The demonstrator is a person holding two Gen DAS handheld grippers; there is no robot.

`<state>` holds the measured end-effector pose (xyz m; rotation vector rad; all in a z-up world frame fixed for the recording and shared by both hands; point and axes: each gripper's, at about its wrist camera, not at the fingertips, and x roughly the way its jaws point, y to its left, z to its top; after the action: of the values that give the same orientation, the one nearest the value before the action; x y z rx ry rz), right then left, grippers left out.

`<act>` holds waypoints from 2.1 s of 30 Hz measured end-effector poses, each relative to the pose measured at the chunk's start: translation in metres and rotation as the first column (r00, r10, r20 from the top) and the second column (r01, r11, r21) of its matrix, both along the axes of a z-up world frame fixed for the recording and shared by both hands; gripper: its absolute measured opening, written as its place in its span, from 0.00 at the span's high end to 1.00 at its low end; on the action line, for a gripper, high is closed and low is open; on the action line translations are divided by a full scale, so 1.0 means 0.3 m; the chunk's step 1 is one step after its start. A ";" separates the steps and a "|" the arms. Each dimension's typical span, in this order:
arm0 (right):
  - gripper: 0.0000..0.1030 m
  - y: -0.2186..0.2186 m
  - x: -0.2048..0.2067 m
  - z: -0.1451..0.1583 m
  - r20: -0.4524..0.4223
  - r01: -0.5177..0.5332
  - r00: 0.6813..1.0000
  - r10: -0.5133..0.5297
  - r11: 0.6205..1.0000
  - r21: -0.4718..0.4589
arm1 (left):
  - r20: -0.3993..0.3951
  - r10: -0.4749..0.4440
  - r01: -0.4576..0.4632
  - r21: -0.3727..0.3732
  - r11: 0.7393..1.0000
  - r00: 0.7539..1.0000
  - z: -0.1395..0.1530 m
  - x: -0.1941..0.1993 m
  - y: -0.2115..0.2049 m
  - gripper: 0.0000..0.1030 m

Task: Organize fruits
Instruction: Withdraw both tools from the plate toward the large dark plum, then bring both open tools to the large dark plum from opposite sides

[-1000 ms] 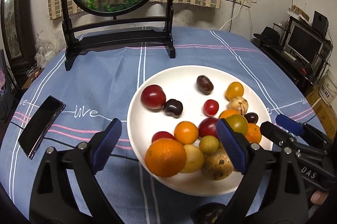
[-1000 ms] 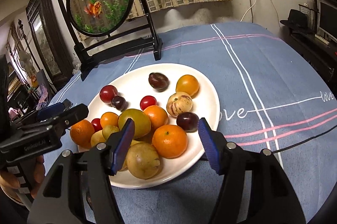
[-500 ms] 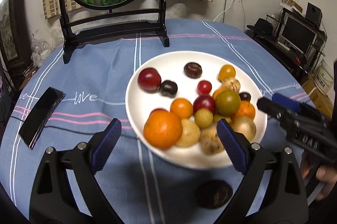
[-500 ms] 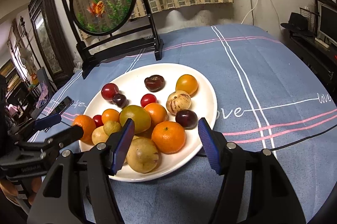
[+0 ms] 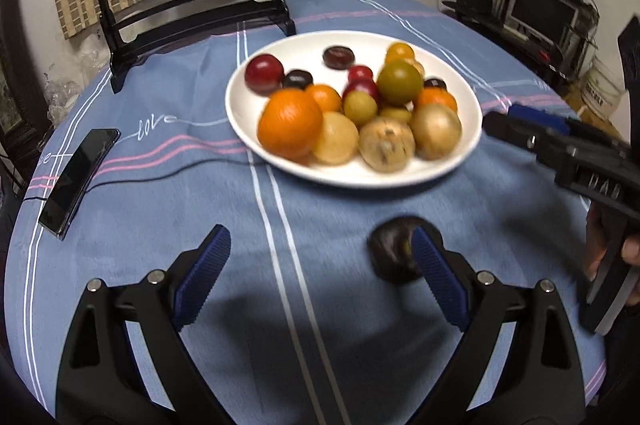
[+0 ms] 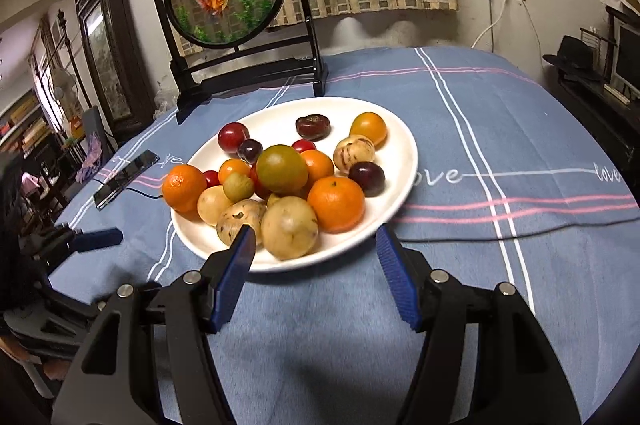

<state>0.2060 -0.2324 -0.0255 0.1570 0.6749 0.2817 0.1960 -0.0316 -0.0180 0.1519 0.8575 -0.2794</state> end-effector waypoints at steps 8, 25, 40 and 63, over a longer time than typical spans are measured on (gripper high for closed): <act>0.37 0.013 -0.068 -0.008 -0.003 -0.046 0.999 0.046 0.999 0.016 | -0.041 -0.065 0.065 0.003 0.998 0.997 -0.051 -0.064 -0.054 0.09; 0.37 0.107 -0.107 -0.014 -0.079 -0.209 0.976 0.205 0.977 -0.045 | -0.087 -0.188 0.191 0.019 0.981 0.978 -0.112 -0.014 -0.100 0.37; 0.37 0.224 -0.109 -0.073 -0.181 -0.394 0.914 0.362 0.900 -0.186 | -0.098 -0.357 0.358 -0.005 0.934 0.929 -0.114 0.022 -0.046 0.38; 0.37 0.339 -0.015 -0.119 -0.263 -0.540 0.840 0.474 0.773 -0.333 | -0.094 -0.537 0.542 0.048 0.839 0.839 -0.109 0.051 -0.039 0.53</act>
<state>0.2015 -0.1308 -0.0611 -0.4107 0.9234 0.6546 0.2114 -0.0434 -0.0506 0.4588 0.8903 -0.7920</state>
